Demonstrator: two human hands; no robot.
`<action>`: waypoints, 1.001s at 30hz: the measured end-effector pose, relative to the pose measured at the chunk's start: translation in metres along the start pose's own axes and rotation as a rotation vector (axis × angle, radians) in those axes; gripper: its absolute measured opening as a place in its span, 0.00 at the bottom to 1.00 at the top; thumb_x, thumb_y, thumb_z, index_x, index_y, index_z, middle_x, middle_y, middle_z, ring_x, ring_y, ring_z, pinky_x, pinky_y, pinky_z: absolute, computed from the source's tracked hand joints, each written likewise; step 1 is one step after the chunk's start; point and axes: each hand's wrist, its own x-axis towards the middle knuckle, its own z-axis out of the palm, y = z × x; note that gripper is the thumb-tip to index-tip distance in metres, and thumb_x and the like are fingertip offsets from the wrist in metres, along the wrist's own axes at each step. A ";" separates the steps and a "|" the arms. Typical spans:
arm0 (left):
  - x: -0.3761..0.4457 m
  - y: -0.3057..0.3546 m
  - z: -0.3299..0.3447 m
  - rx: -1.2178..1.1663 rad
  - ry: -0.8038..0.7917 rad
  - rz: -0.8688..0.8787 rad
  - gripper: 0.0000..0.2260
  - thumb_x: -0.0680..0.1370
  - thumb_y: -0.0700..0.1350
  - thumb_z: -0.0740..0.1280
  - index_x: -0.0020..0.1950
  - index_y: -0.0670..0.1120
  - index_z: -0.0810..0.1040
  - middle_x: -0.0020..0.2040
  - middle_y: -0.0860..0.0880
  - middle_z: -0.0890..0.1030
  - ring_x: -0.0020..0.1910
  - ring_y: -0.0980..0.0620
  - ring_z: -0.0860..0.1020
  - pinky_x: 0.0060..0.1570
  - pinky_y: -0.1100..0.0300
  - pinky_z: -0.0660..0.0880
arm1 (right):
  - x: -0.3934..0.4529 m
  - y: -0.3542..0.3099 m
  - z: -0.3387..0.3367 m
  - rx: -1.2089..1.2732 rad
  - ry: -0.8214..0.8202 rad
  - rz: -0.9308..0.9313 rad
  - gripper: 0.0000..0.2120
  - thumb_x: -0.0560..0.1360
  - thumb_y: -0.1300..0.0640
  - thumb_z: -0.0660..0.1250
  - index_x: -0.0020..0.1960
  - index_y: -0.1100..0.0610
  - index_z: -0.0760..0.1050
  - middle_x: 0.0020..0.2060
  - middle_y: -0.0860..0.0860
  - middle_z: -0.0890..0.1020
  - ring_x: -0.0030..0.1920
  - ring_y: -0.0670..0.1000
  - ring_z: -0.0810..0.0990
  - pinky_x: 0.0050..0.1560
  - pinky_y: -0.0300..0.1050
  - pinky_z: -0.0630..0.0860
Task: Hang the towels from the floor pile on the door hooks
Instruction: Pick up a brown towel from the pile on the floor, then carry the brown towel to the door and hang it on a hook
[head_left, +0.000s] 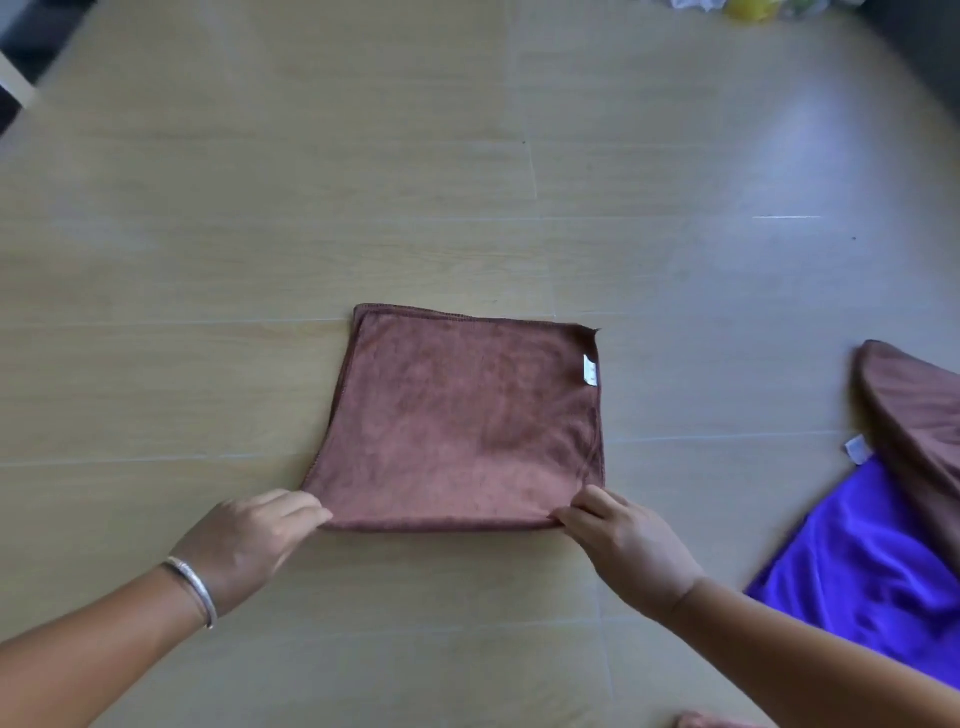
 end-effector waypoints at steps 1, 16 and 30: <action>0.004 0.003 -0.015 -0.002 0.017 -0.010 0.13 0.71 0.43 0.58 0.46 0.47 0.82 0.42 0.51 0.83 0.36 0.52 0.82 0.26 0.64 0.76 | 0.004 -0.004 -0.016 0.006 0.001 0.019 0.08 0.70 0.62 0.75 0.46 0.55 0.79 0.37 0.51 0.75 0.34 0.54 0.77 0.28 0.45 0.74; 0.071 0.071 -0.363 0.036 0.130 -0.122 0.12 0.75 0.48 0.58 0.47 0.48 0.80 0.38 0.48 0.82 0.31 0.47 0.80 0.26 0.59 0.75 | 0.064 -0.101 -0.377 -0.113 -0.011 0.107 0.04 0.75 0.59 0.68 0.45 0.55 0.72 0.34 0.50 0.78 0.32 0.57 0.78 0.28 0.44 0.68; 0.081 0.180 -0.805 0.224 0.037 0.076 0.13 0.73 0.32 0.64 0.53 0.46 0.79 0.56 0.52 0.80 0.41 0.47 0.81 0.37 0.54 0.78 | 0.061 -0.274 -0.811 -0.160 0.191 0.019 0.09 0.73 0.61 0.66 0.48 0.51 0.82 0.45 0.47 0.81 0.38 0.56 0.80 0.37 0.46 0.76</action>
